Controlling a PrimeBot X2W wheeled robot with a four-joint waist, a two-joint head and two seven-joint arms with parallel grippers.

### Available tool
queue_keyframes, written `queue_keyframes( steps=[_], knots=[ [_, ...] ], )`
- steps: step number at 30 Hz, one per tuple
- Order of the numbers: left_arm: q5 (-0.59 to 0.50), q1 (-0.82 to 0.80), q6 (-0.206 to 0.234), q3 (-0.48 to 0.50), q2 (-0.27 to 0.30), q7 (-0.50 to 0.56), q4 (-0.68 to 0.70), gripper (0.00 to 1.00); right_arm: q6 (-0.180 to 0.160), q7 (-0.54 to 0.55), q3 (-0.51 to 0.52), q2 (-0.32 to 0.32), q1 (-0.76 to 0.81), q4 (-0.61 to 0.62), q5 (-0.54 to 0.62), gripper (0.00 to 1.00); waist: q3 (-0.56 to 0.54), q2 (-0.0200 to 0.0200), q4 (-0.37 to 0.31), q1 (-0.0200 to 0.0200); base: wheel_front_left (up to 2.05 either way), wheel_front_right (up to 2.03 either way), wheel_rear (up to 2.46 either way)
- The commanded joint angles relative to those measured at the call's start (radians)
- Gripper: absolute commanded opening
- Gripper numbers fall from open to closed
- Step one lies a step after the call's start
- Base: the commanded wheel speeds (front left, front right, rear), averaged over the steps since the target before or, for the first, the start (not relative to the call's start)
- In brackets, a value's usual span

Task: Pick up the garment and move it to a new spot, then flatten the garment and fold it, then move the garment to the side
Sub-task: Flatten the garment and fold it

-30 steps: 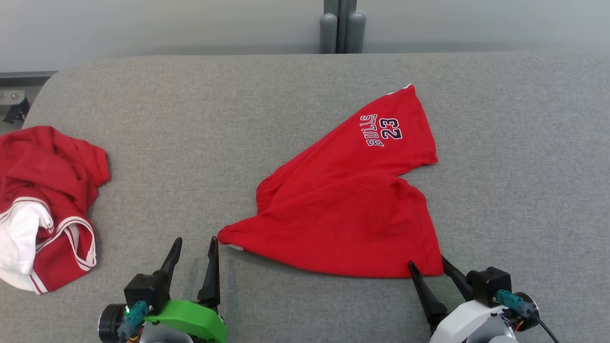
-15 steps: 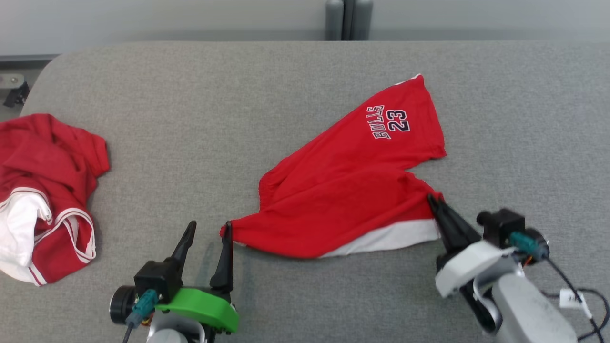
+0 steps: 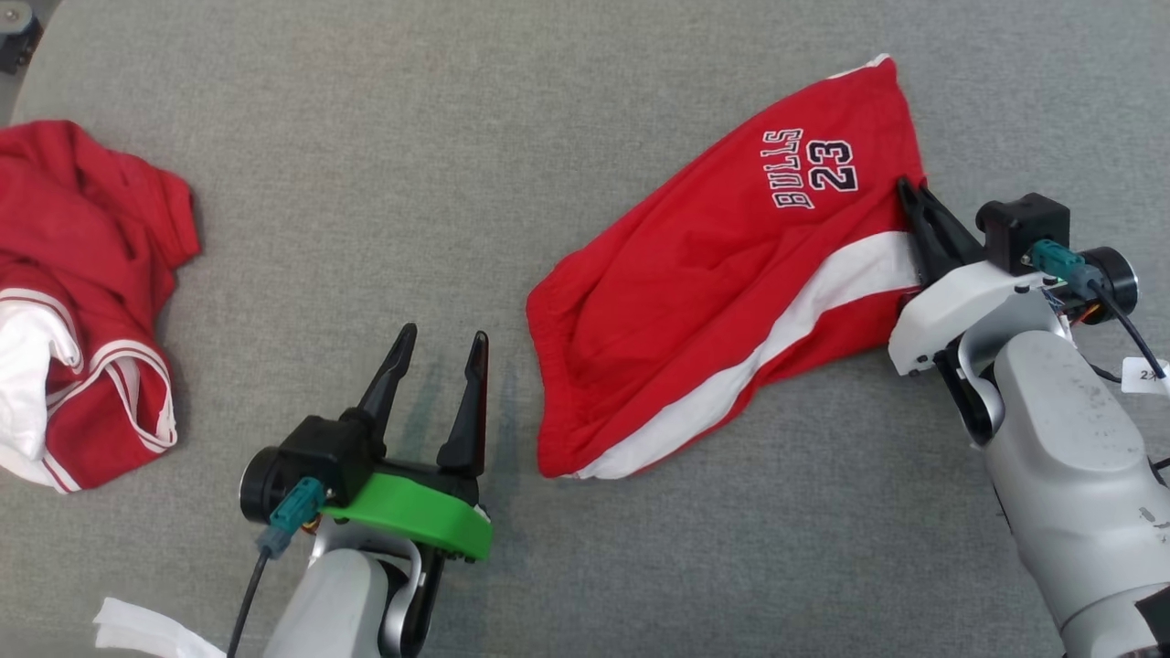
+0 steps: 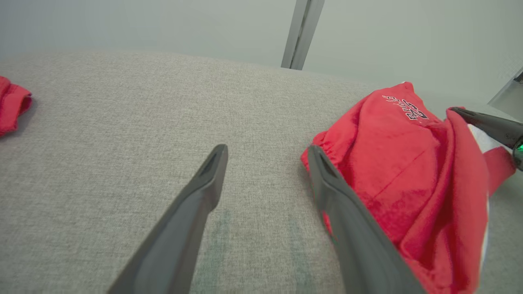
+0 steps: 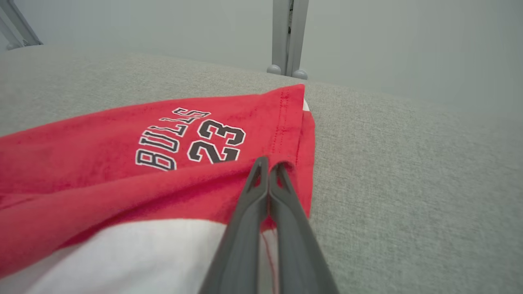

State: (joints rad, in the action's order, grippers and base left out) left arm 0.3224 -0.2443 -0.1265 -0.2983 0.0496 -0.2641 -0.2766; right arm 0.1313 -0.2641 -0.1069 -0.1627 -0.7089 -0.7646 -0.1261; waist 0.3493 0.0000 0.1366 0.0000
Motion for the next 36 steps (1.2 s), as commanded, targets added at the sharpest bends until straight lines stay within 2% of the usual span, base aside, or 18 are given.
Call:
queue_keyframes(
  steps=[1,3,4,5,6,14,19,26,36],
  knots=[
    [0.009,-0.017,-0.001,-0.002,0.002,0.000,0.000,1.00,-0.001,0.000,0.017,0.000,-0.011,-0.020,0.017,0.00,0.039,0.0000,0.026,0.0000,0.00,0.00,0.00],
    [0.009,-0.021,-0.002,-0.003,0.002,0.000,-0.003,1.00,-0.001,0.000,0.035,0.003,-0.018,-0.033,0.040,0.00,0.038,0.0000,0.025,0.0000,0.00,0.00,0.00],
    [0.009,-0.020,-0.001,-0.002,0.002,0.000,-0.004,1.00,-0.001,0.000,0.052,0.007,-0.013,-0.027,0.046,0.14,0.032,0.0000,0.023,0.0000,0.00,0.00,0.00],
    [0.008,-0.019,0.001,0.000,0.002,0.000,-0.006,1.00,-0.001,0.000,0.066,0.012,-0.004,-0.014,0.052,0.45,0.025,0.0000,0.021,0.0000,0.00,0.00,0.00],
    [0.006,-0.015,0.003,0.002,0.002,0.000,-0.007,1.00,-0.001,0.000,0.077,0.020,0.013,0.002,0.059,1.00,0.015,0.0000,0.017,0.0000,0.00,0.00,0.00],
    [-0.028,0.064,0.008,0.040,0.003,0.000,-0.018,1.00,-0.001,0.000,0.114,0.053,0.203,0.266,0.034,1.00,-0.119,0.0000,-0.025,0.0000,0.00,0.00,0.00],
    [-0.047,0.134,0.005,0.050,0.003,0.000,-0.024,1.00,-0.001,0.000,0.114,0.060,0.357,0.379,0.017,1.00,-0.207,0.0000,-0.053,0.0000,0.00,0.00,0.00],
    [-0.047,0.219,-0.004,-0.009,0.003,0.000,-0.027,1.00,-0.001,0.000,0.123,0.079,0.540,0.407,0.007,1.00,-0.286,0.0000,-0.086,0.0000,0.00,0.00,0.00],
    [-0.118,0.185,-0.005,-0.107,0.003,-0.001,-0.062,1.00,-0.001,0.000,0.108,0.094,0.579,0.423,0.010,1.00,-0.260,0.0000,-0.153,0.0000,0.00,0.00,0.00]
  ],
)
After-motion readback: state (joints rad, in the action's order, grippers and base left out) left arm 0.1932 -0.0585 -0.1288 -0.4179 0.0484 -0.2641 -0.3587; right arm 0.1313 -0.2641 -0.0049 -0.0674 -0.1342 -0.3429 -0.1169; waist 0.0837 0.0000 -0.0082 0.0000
